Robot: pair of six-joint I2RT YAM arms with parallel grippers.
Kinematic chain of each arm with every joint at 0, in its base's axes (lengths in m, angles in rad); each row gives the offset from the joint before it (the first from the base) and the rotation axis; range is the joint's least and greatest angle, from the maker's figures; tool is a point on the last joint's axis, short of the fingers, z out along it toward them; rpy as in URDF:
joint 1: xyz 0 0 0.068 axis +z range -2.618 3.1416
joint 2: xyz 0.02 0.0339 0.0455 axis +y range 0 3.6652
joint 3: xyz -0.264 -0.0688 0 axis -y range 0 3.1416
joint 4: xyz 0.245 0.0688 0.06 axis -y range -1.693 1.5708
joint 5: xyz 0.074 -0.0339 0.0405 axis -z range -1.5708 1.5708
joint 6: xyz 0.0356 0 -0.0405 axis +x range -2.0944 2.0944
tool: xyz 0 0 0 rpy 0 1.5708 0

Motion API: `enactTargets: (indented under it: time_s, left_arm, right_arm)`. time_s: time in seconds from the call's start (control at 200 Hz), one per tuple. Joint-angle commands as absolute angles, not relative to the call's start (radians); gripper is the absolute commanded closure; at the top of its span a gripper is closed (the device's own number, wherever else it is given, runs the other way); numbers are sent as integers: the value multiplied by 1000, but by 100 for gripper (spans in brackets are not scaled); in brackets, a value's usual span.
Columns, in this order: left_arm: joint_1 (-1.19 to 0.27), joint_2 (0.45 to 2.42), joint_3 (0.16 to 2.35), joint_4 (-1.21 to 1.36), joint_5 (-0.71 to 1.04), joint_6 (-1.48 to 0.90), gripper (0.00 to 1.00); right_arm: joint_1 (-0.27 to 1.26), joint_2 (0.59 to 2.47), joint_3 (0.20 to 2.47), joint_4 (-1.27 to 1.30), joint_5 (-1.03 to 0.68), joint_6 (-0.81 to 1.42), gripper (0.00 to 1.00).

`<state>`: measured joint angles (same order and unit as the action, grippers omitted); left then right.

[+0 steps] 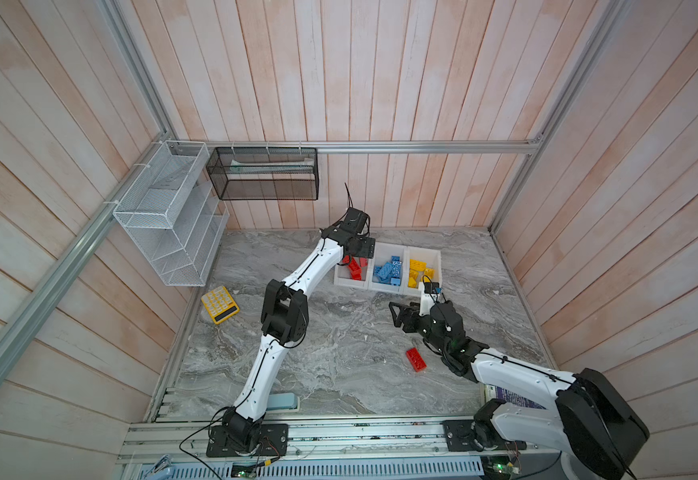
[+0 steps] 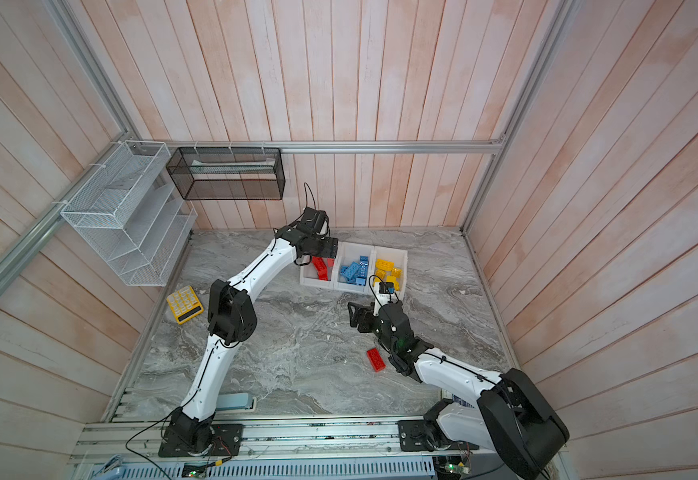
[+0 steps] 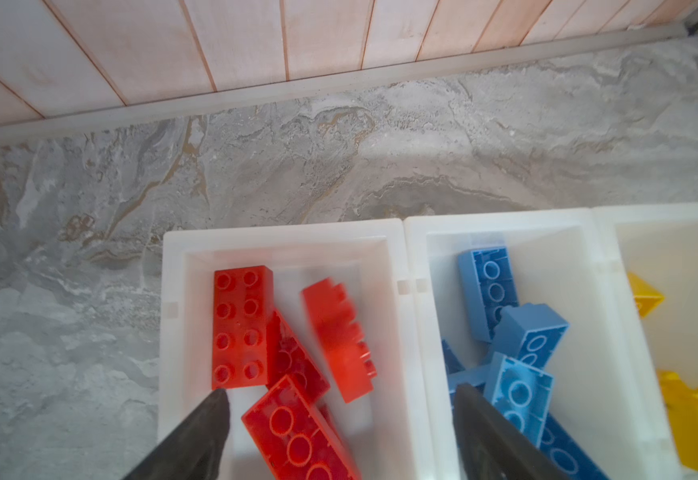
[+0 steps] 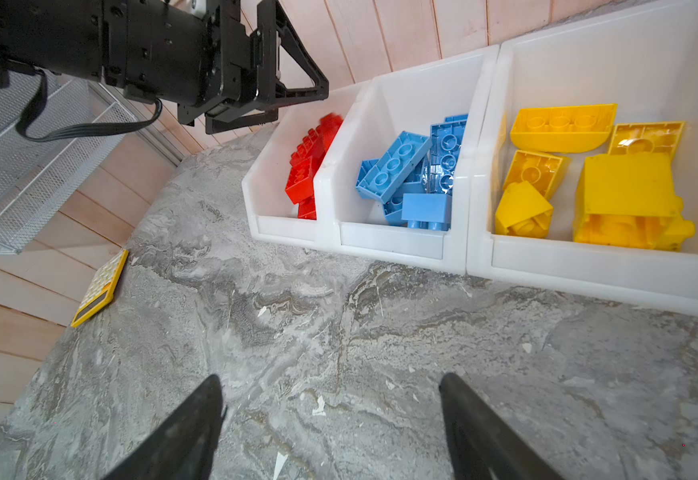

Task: Sort the legos into containers by color
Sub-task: 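Lower the red brick into the red compartment and open the left gripper, then grasp the last red brick on the table with the right gripper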

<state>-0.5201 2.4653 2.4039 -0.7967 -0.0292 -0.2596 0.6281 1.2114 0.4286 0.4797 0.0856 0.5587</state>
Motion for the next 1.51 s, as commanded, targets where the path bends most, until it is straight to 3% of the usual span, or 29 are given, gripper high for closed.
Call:
enactTargets:
  time_s: [0.0, 0.145, 0.935, 1.225, 1.5]
  left_arm:
    - [-518, 2428, 2430, -815, -28, -263, 10]
    - [-523, 2307, 2325, -816, -60, -261, 8]
    - [-532, 1308, 1241, -529, -106, -315, 6]
    - [-530, 1107, 1060, -552, -112, -313, 5]
    - [-531, 1032, 956, -557, -103, -310, 5]
  right_arm:
    - [635, 1232, 485, 413, 96, 568, 18]
    - [636, 1205, 493, 392, 90, 563, 18]
    - [617, 1329, 708, 1, 76, 534, 17]
    - [604, 1440, 765, -187, 117, 504, 17]
    - [607, 1383, 674, -257, 101, 549, 18]
